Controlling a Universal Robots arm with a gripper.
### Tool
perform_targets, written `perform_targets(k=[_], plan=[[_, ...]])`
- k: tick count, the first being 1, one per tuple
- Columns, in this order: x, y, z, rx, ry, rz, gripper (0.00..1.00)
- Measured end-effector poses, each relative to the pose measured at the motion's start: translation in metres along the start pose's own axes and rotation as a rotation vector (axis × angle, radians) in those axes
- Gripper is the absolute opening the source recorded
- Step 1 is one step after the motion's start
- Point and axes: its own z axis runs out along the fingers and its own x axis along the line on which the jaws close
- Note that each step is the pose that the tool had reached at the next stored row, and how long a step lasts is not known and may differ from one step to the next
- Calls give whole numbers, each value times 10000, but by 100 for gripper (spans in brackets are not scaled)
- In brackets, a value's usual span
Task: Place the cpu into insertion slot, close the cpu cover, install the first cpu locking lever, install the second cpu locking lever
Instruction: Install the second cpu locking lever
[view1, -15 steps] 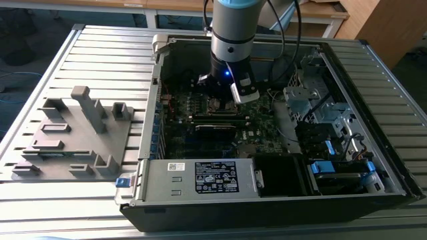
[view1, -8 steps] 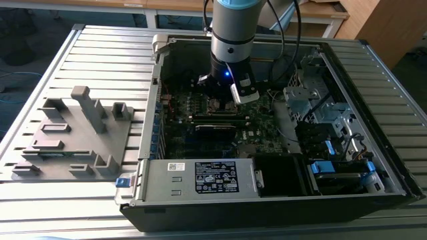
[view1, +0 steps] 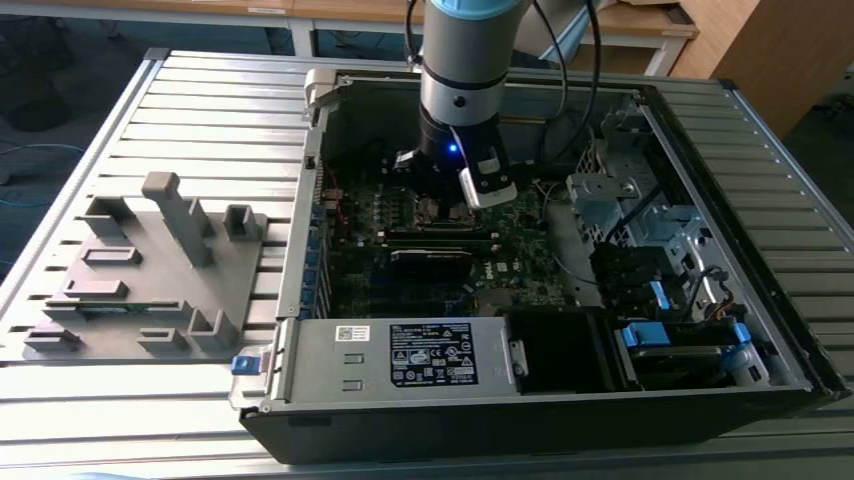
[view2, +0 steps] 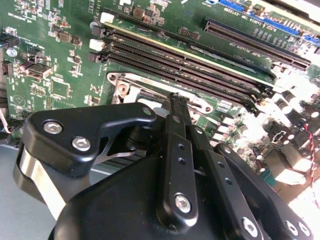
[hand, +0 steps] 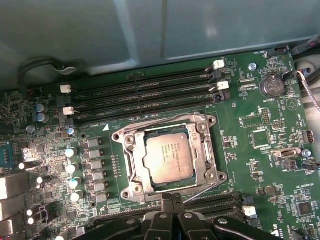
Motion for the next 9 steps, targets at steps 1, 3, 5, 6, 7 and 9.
perform_targets(k=[1, 3, 5, 6, 7, 9], plan=[[5, -1, 2, 0, 0, 0, 11], [15, -3, 6, 0, 0, 0, 11], [25, -5, 9, 1, 1, 0, 11], [31, -6, 10, 0, 1, 0, 11], [38, -8, 11, 0, 0, 0, 11], [54, -10, 12, 4, -1, 0, 11]])
